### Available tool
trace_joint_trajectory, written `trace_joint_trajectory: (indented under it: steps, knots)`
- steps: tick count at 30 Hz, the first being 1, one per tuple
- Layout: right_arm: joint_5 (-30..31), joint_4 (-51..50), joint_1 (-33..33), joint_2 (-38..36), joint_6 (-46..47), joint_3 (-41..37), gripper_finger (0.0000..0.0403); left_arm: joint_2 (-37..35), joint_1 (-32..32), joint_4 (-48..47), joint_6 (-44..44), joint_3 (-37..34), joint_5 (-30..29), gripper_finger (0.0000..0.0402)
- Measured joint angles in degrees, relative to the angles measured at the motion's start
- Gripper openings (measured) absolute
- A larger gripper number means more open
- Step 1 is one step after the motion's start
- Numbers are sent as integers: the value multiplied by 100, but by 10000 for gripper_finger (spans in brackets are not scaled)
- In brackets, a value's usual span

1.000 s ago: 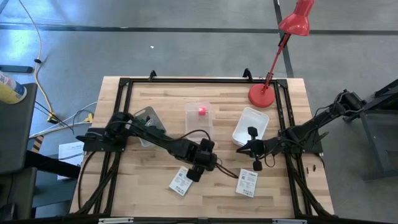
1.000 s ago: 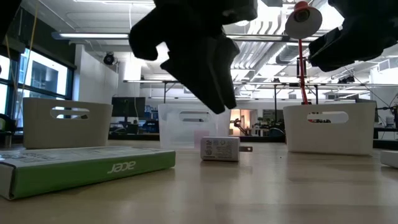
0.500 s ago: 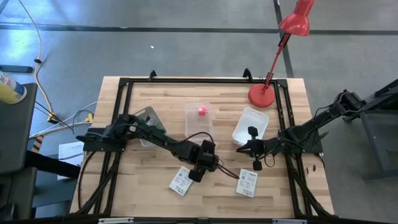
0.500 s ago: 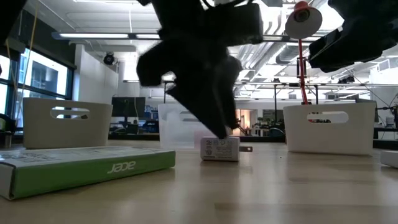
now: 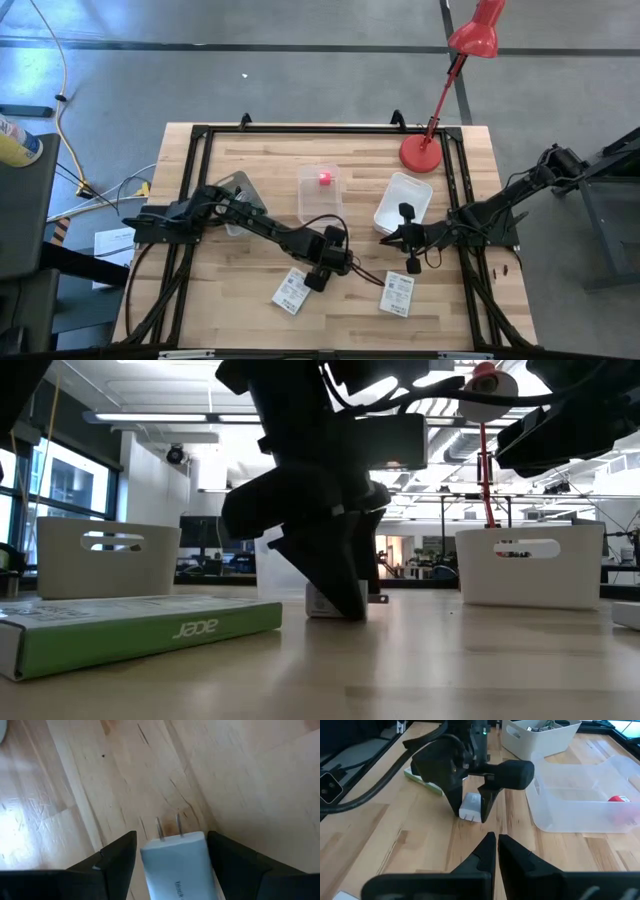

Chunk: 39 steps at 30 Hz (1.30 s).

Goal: Pick and place items into bin
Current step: Put the white charger adapter into the transparent bin

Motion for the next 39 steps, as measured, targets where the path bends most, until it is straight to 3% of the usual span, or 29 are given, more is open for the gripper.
trace_joint_trajectory:
  steps: [10, 18, 39]
  knots:
    - [15, 0, 1, 0, 0, 0, 12, 0, 0, -86, 86, 14, -20, 232]
    - [17, 0, 1, 0, 1, 0, 12, 17, 2, -832, -303, 336, -85, 232]
    - [20, 36, 1, 0, 55, 2, 12, 15, 2, -870, -194, 385, 240, 232]
